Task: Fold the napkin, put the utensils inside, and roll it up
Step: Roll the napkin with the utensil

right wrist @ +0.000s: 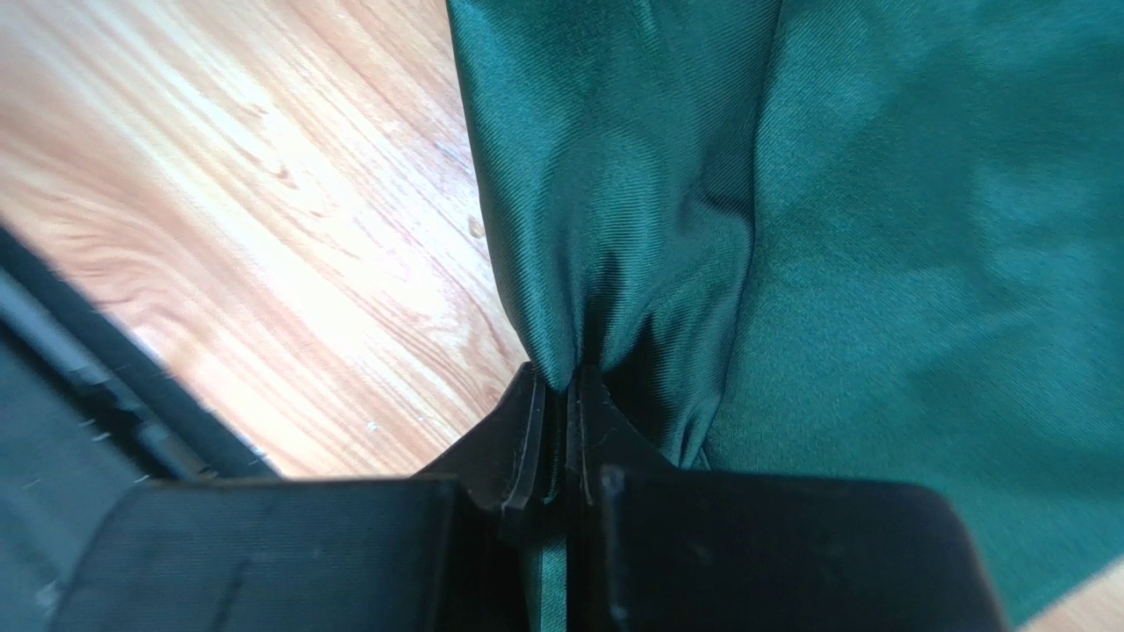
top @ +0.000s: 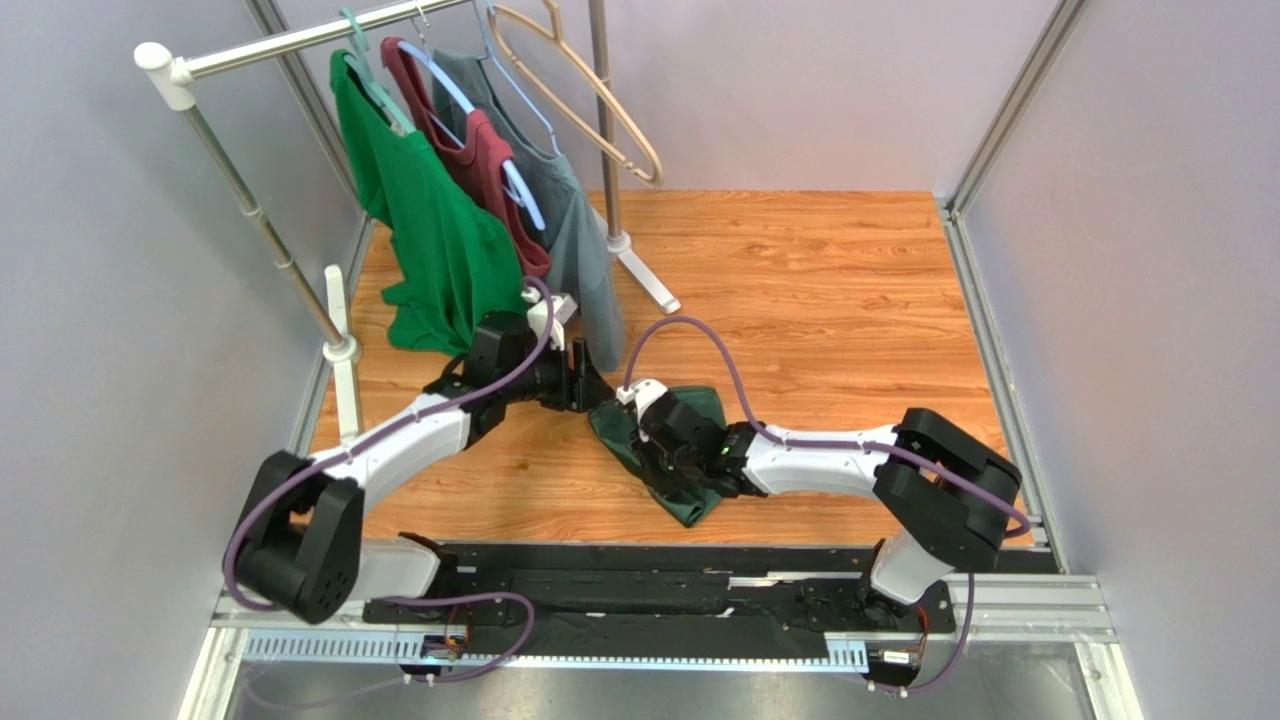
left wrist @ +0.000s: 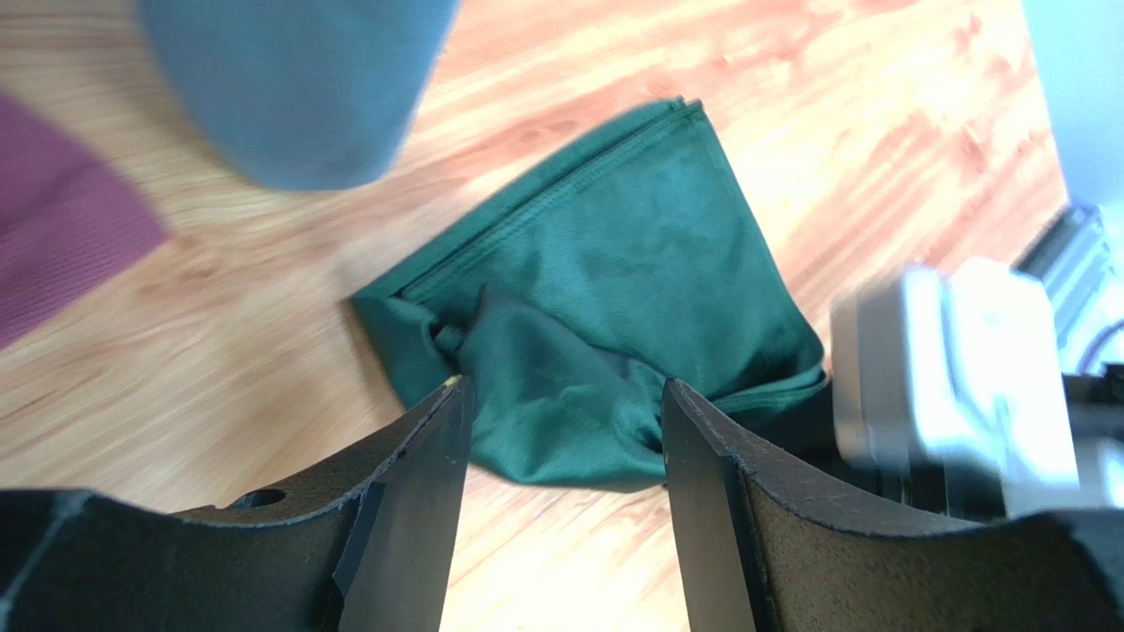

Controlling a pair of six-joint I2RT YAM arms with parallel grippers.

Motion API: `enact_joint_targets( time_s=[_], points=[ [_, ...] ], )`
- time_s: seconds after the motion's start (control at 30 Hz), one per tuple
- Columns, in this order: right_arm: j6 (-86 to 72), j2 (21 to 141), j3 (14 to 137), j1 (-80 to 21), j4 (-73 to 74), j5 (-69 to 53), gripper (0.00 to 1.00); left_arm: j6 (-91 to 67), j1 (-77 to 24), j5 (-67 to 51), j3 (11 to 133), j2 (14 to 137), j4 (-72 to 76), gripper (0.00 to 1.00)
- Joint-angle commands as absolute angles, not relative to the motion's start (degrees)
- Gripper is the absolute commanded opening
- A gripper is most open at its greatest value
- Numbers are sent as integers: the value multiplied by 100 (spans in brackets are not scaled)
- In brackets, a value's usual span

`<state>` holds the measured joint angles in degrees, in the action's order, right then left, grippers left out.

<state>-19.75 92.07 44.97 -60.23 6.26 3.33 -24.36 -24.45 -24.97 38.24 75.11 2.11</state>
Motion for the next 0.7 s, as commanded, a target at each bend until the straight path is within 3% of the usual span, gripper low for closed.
enact_joint_targets(
  time_s=[0.0,0.43,0.67],
  points=[
    [-2004,9633,4052,-5609,1055,-1378,0,-2268,-2391,-1969,3464,6857,395,63],
    [-1758,10001,4333,-4712,800,-3681,0,-1767,-2391,-2619,2409,6609,1977,64],
    [-1661,10327,4623,-4079,957,-4411,0,-1609,-2443,-3725,2470,7055,2995,64]
  ],
)
